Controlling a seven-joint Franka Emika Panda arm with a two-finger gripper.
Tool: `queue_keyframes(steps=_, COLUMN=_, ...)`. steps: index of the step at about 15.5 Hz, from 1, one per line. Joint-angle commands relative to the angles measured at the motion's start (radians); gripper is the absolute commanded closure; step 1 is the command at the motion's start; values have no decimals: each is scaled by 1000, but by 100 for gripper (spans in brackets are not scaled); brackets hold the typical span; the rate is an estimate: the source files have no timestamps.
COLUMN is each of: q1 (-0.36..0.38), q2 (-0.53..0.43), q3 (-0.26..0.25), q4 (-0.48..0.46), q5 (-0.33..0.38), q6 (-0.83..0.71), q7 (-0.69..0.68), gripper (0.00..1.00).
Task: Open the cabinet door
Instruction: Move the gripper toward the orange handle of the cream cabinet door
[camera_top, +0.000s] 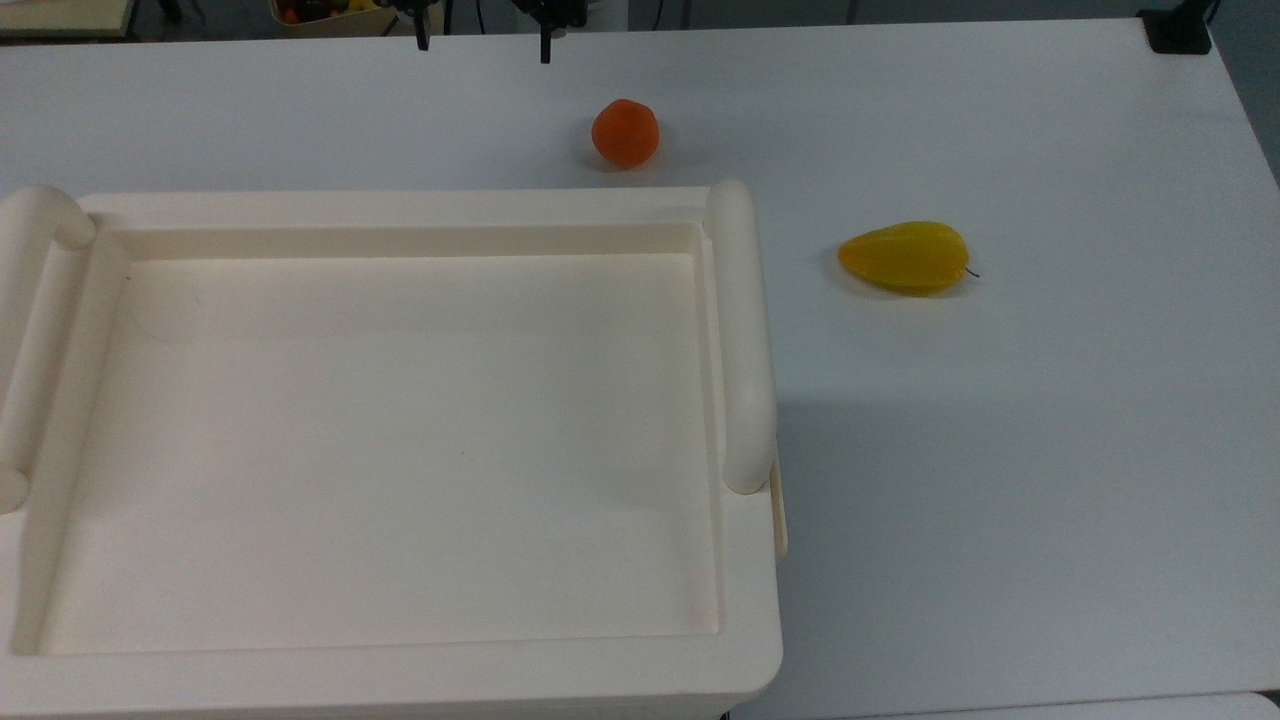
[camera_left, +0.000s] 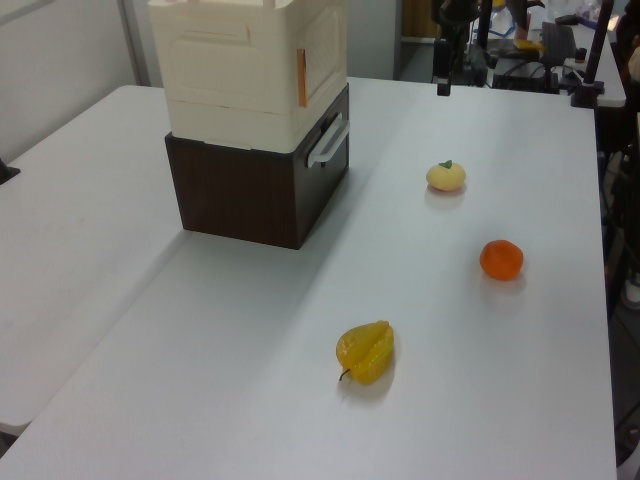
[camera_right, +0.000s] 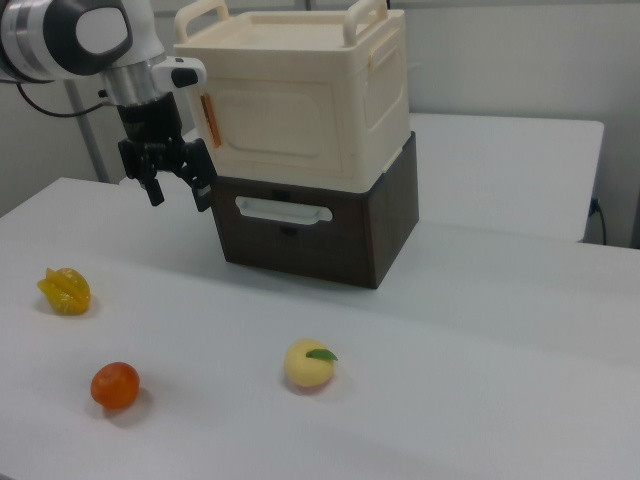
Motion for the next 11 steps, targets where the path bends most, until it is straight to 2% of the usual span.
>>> queue_keyframes(steps=1, q1=7, q2=20, q3=-5, q4=51, q5=39, q6=45, q7=5, gripper=0)
queue_keyframes(steps=8, q1=18, q2=36, q3=6, q4=73, q5=40, q6=341, q7=20, gripper=0)
queue_keyframes(steps=11, q1=39, q2=72, q3=12, q4=75, q5=40, q6=456, q7=22, gripper=0)
